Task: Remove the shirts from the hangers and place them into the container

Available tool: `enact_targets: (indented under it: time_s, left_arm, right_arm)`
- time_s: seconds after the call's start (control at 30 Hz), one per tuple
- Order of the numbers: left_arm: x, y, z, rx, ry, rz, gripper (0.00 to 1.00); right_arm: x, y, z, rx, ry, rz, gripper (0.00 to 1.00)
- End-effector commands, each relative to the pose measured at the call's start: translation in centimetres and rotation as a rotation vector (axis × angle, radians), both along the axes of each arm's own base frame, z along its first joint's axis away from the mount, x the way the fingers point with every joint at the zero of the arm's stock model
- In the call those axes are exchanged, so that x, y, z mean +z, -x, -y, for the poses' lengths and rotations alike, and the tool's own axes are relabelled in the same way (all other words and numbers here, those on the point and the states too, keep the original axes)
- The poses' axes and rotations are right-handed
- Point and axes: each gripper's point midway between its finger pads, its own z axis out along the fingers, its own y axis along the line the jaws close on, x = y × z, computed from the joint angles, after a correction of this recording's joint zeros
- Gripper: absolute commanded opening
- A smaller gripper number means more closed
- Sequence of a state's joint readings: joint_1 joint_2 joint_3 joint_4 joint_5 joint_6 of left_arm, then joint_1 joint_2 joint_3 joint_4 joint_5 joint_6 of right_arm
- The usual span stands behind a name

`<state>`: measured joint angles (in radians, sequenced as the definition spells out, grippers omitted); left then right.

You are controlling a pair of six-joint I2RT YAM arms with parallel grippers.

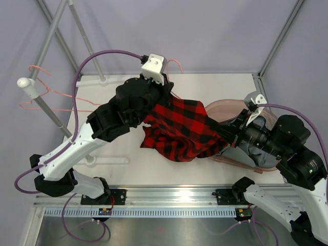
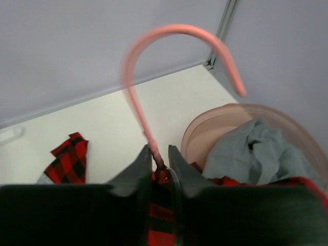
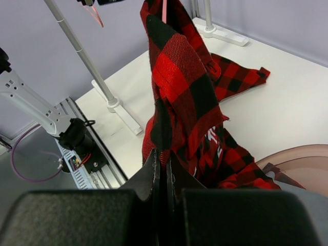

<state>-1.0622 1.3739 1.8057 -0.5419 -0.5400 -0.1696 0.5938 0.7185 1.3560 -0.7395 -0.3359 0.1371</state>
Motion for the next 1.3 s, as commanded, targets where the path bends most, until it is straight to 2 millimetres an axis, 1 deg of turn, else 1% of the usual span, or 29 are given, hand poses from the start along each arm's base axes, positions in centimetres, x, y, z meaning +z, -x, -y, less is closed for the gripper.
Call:
enact_targets:
  time_s: [0.0, 0.03, 0.1, 0.17, 0.2, 0.23, 0.27, 0.3, 0.33, 0.37, 0.4, 0.43, 0.5, 0.53, 0.6, 0.63, 0.67, 0.73, 0.8, 0.9, 0.93, 1.07, 1.13, 1.2, 1.23, 1.27]
  left_arm:
    - [1.6, -0.4, 0.4, -0.012, 0.051, 0.033, 0.03]
    - [1.7, -0.3, 0.5, -0.016, 0.055, 0.032, 0.0]
    - [1.6, -0.6, 0.7, -0.016, 0.058, 0.024, 0.0]
    - [1.9, -0.7, 0.5, -0.002, 0.066, 0.029, 0.0]
    - [1.9, -0.8, 0.3, 0.009, 0.065, 0.031, 0.0]
    - [1.8, -1.0, 0.0, 0.025, 0.055, 0.03, 0.0]
    - [2.1, -1.0, -0.2, 0.033, 0.054, 0.034, 0.0]
    - [2.3, -1.1, -0.4, 0.038, 0.049, 0.042, 0.0]
    - [2.4, -1.0, -0.6, 0.041, 0.045, 0.045, 0.0]
    - [2.6, -0.9, -0.8, 0.042, 0.043, 0.048, 0.0]
    - [3.1, -0.8, -1.1, 0.043, 0.048, 0.057, 0.0]
    - [3.2, -0.8, -1.3, 0.043, 0.046, 0.059, 0.0]
    - [3.7, -0.6, -1.4, 0.04, 0.054, 0.065, 0.0]
    - [4.0, -0.5, -1.6, 0.037, 0.058, 0.067, 0.0]
    - [4.2, -0.4, -1.7, 0.036, 0.062, 0.068, 0.0]
    - [4.4, -0.3, -1.8, 0.034, 0.064, 0.07, 0.0]
    - [4.4, -0.3, -2.0, 0.037, 0.063, 0.07, 0.0]
    - [4.5, -0.2, -2.1, 0.039, 0.061, 0.071, 0.0]
    - [4.6, -0.3, -2.0, 0.037, 0.059, 0.074, 0.0]
    - [4.8, -0.3, -1.8, 0.034, 0.055, 0.079, 0.0]
    - [4.6, -0.4, -1.8, 0.038, 0.047, 0.074, 0.0]
    - [5.3, -0.5, -1.7, 0.033, 0.053, 0.086, 0.0]
    - [5.5, -0.5, -1.7, 0.032, 0.054, 0.091, 0.0]
    - [5.5, -0.6, -1.6, 0.032, 0.05, 0.092, 0.0]
    - [5.5, -0.6, -1.6, 0.032, 0.051, 0.093, 0.0]
    - [5.5, -0.6, -1.6, 0.03, 0.049, 0.093, 0.0]
  right_arm:
    - [3.4, 1.6, 0.1, 0.047, -0.066, 0.09, 0.0]
    - [3.4, 1.8, 0.2, 0.049, -0.067, 0.094, 0.0]
    - [3.4, 1.9, 0.2, 0.054, -0.066, 0.099, 0.0]
    - [3.2, 2.0, 0.2, 0.057, -0.053, 0.085, 0.0]
    - [3.1, 2.0, 0.3, 0.054, -0.045, 0.074, 0.02]
    - [3.2, 2.0, 0.5, 0.047, -0.039, 0.069, 0.34]
    - [2.6, 2.0, 0.9, 0.024, -0.022, 0.049, 0.61]
    - [2.3, 2.1, 1.1, 0.018, -0.015, 0.045, 0.77]
    - [2.3, 2.6, 1.6, 0.013, -0.019, 0.054, 0.86]
    - [1.5, 2.7, 1.8, 0.007, -0.007, 0.038, 0.96]
    - [1.2, 3.0, 2.2, 0.0, -0.009, 0.042, 0.97]
    - [0.5, 3.0, 2.2, -0.006, 0.001, 0.028, 0.97]
    - [-0.4, 3.1, 2.4, -0.009, 0.012, 0.017, 0.95]
    - [-1.3, 2.9, 2.2, -0.006, 0.025, -0.002, 0.95]
    - [-1.9, 3.0, 1.7, 0.021, 0.025, -0.018, 0.93]
    - [-2.6, 2.8, 1.4, 0.026, 0.025, -0.032, 0.93]
    - [-3.0, 2.8, 1.2, 0.034, 0.02, -0.05, 0.9]
    - [-3.8, 2.6, 0.6, 0.051, 0.015, -0.081, 0.88]
    - [-4.0, 2.7, 0.0, 0.075, 0.007, -0.096, 0.83]
    - [-4.4, 2.4, -0.1, 0.065, -0.007, -0.107, 0.8]
    - [-4.8, 2.4, -0.3, 0.072, -0.007, -0.119, 0.78]
    - [-6.0, 2.3, -0.6, 0.079, -0.001, -0.159, 0.75]
    - [-6.6, 2.3, -0.7, 0.084, 0.007, -0.173, 0.65]
    - [-7.0, 2.4, -0.7, 0.083, 0.005, -0.183, 0.61]
    - [-7.3, 2.4, -0.7, 0.083, 0.011, -0.192, 0.56]
    - [-7.5, 2.3, -0.7, 0.078, 0.013, -0.197, 0.41]
